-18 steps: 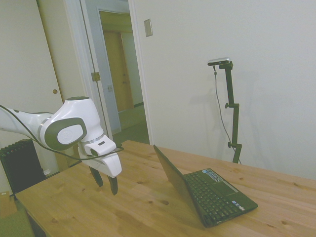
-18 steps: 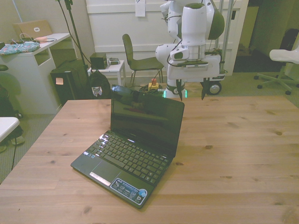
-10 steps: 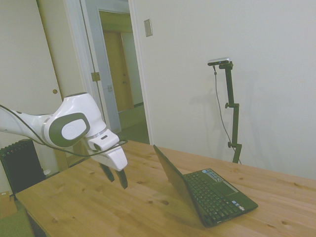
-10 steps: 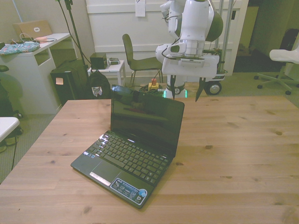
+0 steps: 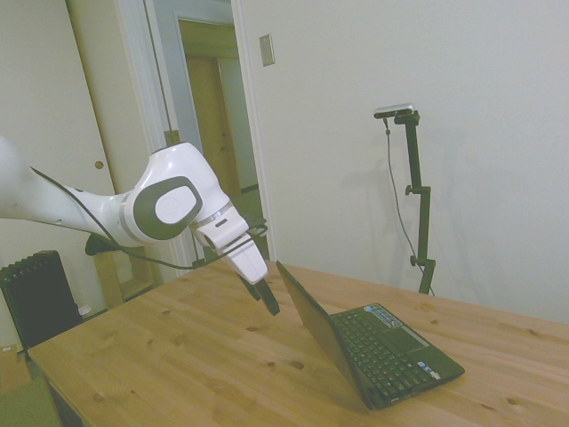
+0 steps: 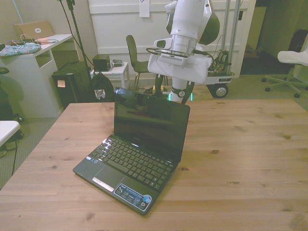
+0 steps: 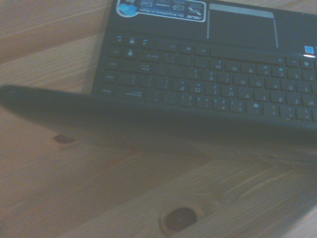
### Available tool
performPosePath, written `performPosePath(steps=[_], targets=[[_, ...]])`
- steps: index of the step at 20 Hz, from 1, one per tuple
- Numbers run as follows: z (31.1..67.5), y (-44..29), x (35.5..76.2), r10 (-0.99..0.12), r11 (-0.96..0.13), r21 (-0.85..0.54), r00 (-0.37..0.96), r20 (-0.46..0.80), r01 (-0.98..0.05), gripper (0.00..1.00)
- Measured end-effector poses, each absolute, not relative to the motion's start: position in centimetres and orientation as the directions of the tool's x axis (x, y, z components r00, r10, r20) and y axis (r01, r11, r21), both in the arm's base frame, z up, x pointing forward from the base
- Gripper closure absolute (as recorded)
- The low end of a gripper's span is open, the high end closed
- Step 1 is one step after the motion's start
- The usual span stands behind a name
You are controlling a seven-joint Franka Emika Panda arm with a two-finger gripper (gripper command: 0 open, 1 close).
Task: Close the laptop
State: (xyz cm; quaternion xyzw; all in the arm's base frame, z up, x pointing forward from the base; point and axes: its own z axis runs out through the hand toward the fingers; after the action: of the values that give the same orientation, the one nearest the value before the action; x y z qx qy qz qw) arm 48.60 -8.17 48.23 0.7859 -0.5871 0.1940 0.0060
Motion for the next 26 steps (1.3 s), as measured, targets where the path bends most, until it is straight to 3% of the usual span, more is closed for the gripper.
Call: performPosePath(steps=[26], targets=[[49.1,-12.0,48.5,-0.944,-0.216,-0.254,0.136,0.3,-0.943,1.0]])
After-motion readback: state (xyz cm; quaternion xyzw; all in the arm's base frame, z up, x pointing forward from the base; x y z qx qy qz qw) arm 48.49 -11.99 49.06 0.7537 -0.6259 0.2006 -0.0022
